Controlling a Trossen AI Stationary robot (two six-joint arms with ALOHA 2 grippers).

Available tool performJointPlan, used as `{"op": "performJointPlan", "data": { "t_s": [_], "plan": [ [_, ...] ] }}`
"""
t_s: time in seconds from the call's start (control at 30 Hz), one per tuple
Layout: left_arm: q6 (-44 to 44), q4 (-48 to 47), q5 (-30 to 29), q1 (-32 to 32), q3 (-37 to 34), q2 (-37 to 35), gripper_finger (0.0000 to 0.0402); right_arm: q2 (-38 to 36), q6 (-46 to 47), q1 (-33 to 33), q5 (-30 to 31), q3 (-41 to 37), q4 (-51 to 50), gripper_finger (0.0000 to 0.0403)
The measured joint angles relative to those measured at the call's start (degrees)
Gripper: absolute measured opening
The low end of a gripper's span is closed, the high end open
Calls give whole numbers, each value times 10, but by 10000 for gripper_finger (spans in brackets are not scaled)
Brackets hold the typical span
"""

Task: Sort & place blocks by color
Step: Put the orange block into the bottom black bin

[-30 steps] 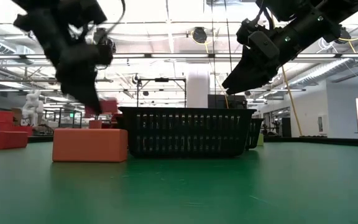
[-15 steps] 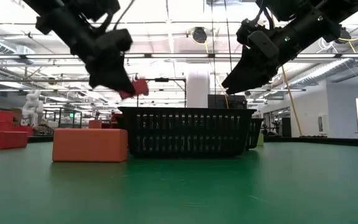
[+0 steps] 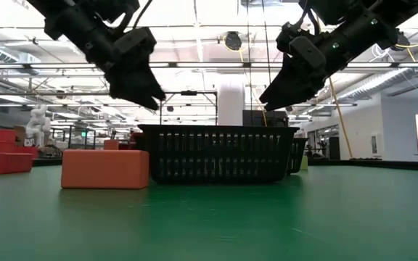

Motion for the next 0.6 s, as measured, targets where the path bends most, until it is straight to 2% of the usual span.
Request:
{"op": "performJointPlan", "data": {
  "t_s": [0.13, 0.27, 0.4, 0.6],
  "plan": [
    [-11, -103, -69, 23, 1, -47, 267, 0, -1, 0, 0, 0, 0, 339],
    [-83, -214, -126, 65, 0, -62, 252, 0, -2, 0, 1, 0, 3, 339],
    [-117, -256, -111, 109, 0, -39, 236, 0, -5, -4, 13, 0, 5, 339],
    [-101, -207, -62, 142, 0, 4, 228, 0, -6, -7, 13, 0, 5, 339]
  ]
}}
